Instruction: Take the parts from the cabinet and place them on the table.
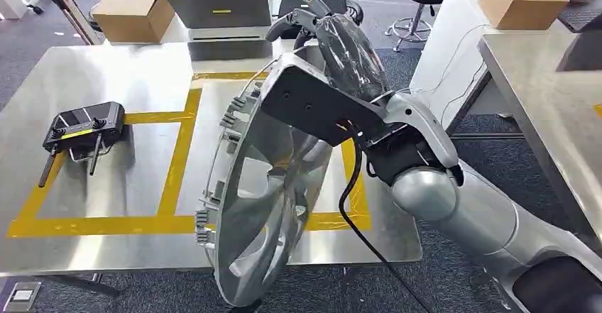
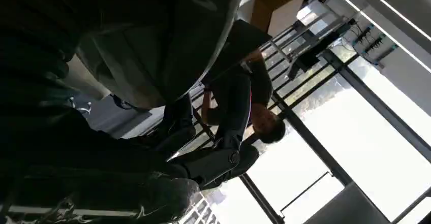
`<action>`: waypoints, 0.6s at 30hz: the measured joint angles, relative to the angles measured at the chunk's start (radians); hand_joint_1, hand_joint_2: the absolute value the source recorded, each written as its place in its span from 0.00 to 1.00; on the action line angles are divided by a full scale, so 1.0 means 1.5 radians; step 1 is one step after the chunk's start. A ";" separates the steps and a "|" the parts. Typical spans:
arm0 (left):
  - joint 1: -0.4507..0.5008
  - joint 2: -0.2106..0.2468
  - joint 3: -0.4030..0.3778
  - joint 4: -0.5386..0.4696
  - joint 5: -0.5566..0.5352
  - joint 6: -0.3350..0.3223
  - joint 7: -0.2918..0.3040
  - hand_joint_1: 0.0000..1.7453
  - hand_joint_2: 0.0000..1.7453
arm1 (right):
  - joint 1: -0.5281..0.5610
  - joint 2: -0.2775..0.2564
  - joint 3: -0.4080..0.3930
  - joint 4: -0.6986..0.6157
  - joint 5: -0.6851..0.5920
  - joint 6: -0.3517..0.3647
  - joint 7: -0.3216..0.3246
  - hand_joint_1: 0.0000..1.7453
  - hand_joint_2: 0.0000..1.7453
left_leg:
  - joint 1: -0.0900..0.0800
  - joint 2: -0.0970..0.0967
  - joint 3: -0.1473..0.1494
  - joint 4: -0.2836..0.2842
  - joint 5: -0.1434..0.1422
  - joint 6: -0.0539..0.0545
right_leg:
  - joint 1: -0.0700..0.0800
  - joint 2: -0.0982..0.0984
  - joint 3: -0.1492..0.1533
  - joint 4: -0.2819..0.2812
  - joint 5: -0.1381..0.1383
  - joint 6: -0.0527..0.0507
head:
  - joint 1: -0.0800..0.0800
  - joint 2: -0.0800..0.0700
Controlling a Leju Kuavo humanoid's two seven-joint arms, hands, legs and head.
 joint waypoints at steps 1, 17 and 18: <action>0.000 0.000 0.002 0.000 0.000 0.000 0.000 0.00 1.00 | -0.001 0.000 0.000 0.002 -0.004 0.003 0.005 1.00 1.00 | 0.000 0.000 0.000 0.000 0.000 0.000 | -0.001 0.000 0.000 0.000 0.000 0.000 | 0.000 0.000; 0.002 -0.006 0.010 0.000 0.002 0.001 -0.006 0.00 1.00 | -0.011 -0.002 0.011 0.086 -0.031 0.035 0.035 1.00 1.00 | -0.003 0.000 0.000 0.000 0.000 0.002 | -0.003 0.000 0.003 -0.005 0.003 0.005 | 0.000 0.000; 0.004 -0.008 0.012 0.000 0.006 0.011 -0.010 0.00 1.00 | -0.012 -0.002 0.014 0.094 -0.033 0.039 0.036 1.00 1.00 | -0.003 0.000 0.000 0.000 0.000 0.002 | -0.003 0.000 0.003 -0.005 0.003 0.005 | 0.000 0.000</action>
